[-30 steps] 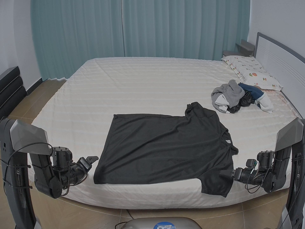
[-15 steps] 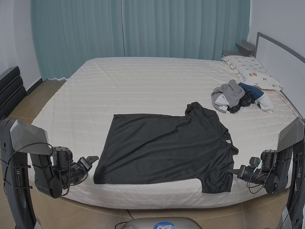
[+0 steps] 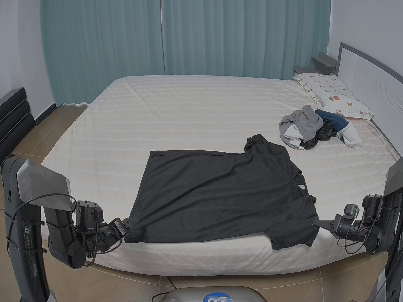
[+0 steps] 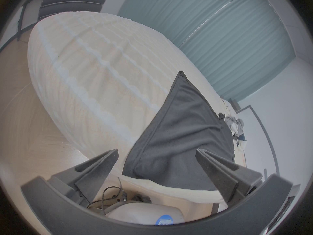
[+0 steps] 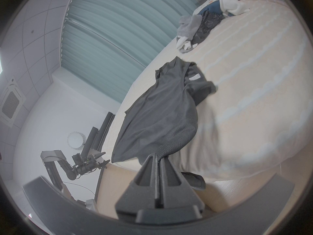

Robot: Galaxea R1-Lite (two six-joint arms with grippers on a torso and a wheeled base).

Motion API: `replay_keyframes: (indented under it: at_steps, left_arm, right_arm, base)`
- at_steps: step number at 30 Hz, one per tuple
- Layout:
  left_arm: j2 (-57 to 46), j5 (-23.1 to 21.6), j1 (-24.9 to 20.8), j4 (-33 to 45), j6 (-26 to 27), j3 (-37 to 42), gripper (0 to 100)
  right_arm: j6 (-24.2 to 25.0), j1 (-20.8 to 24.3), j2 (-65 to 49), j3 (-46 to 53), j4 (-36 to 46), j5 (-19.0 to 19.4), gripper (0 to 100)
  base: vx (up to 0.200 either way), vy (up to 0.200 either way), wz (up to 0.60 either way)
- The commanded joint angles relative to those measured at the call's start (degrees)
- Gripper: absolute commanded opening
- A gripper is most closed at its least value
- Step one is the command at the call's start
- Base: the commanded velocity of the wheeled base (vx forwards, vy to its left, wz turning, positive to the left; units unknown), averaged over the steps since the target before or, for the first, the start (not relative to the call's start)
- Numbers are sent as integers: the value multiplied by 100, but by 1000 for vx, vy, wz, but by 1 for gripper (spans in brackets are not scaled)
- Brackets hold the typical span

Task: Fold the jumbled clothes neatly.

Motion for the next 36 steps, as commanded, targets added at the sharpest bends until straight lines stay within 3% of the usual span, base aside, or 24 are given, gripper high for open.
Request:
replay_keyframes:
  at_steps: [1,9,19,33,34,36]
  left_arm:
    - [31,14,-125,13,153,131,100]
    - [215,463,-380,-4,373,201,100]
    - [321,735,-740,5,364,-107,100]
    - [400,867,-793,75,364,-238,100]
    - [400,867,-793,75,364,-230,0]
    - [400,876,-793,75,364,-221,0]
  right_arm:
    - [-109,-131,-82,47,-47,25,0]
    - [-435,-325,-179,241,-47,456,0]
    - [-610,-289,-73,249,-47,500,0]
    - [-610,-254,6,223,-47,491,0]
    - [-610,-254,14,223,-47,491,0]
    - [-610,-254,14,223,-47,491,0]
  base:
    - [0,0,0]
    - [0,0,0]
    - [0,0,0]
    - [0,0,0]
    - [0,0,0]
    - [0,0,0]
